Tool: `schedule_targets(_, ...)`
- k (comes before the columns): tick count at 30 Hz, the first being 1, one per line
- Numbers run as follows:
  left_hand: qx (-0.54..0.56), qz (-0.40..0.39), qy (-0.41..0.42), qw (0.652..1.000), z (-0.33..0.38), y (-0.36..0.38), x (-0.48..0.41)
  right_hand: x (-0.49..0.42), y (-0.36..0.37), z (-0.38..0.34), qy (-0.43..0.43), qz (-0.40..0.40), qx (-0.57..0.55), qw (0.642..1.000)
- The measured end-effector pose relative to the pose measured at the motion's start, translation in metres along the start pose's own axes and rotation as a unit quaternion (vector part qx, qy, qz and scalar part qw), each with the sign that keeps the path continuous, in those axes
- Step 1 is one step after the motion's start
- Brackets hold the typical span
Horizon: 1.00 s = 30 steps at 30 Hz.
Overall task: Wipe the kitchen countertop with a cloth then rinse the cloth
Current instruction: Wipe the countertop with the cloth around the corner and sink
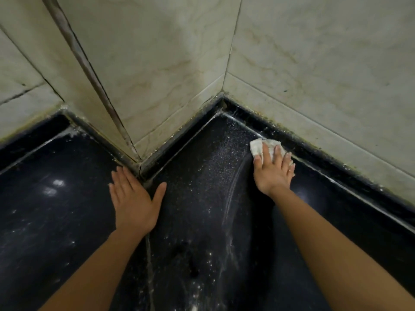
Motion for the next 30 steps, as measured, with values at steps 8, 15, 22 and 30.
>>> schedule_targets(8,0.000,-0.018,-0.003,1.000,0.000,0.002,-0.004,0.056,0.032,-0.051,-0.245,-0.041,0.069,0.966)
schedule_targets(15,0.004,-0.034,-0.005,0.999,0.002,0.001,-0.005,0.095,0.021,-0.004,-0.376,-0.061,0.096,0.920)
schedule_targets(22,-0.001,-0.035,-0.005,0.999,0.000,0.003,-0.006,0.013,-0.009,-0.009,-0.094,0.085,0.030,0.991)
schedule_targets(30,-0.011,-0.039,-0.006,0.999,-0.002,0.004,-0.008,0.013,0.022,-0.086,-0.178,0.036,0.023,0.983)
Point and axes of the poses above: each hand's wrist, its own x-axis away from the middle knuckle, its own y-axis out of the palm, z = x × y, the point moved 8 cm from there along -x, towards the middle knuckle, and after that the axes turned 1 degree about -y, right-handed, at the moved point
